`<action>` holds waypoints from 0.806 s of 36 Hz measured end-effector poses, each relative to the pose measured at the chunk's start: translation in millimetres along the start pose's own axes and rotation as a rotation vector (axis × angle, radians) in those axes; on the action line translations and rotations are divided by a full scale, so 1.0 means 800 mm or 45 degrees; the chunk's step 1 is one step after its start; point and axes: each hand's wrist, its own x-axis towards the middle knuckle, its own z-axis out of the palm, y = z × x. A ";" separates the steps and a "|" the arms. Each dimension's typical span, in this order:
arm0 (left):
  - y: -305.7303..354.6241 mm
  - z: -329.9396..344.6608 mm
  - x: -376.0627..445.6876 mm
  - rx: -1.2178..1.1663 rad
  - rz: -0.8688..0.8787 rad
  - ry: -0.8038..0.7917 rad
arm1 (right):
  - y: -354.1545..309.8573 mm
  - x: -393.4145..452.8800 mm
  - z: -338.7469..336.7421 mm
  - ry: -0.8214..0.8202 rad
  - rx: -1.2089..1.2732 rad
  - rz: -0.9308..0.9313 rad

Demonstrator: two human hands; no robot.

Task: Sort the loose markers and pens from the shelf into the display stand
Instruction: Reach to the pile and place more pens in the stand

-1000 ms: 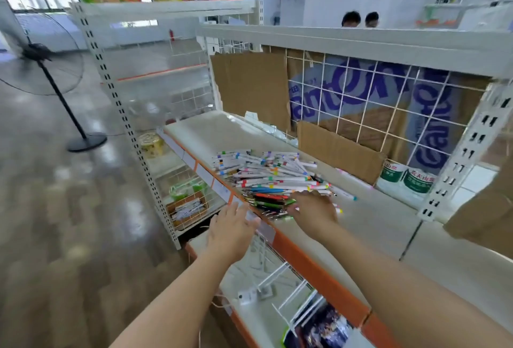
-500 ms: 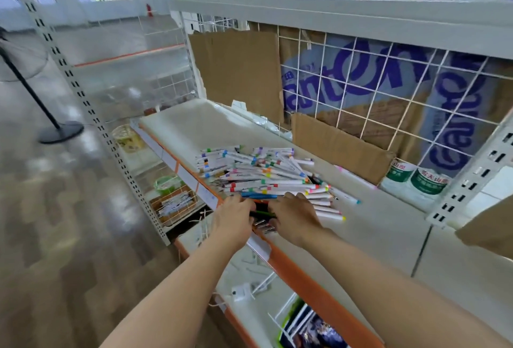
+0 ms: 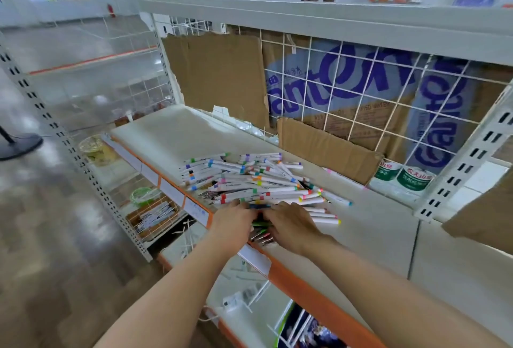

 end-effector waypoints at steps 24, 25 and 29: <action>0.061 -0.024 0.039 -0.841 0.039 0.433 | 0.007 -0.042 -0.040 0.813 0.844 0.957; 0.072 -0.025 0.040 -0.867 0.060 0.436 | 0.010 -0.055 -0.042 0.825 0.799 0.986; 0.117 -0.020 0.038 -0.914 0.197 0.398 | 0.027 -0.117 -0.045 0.866 0.625 1.081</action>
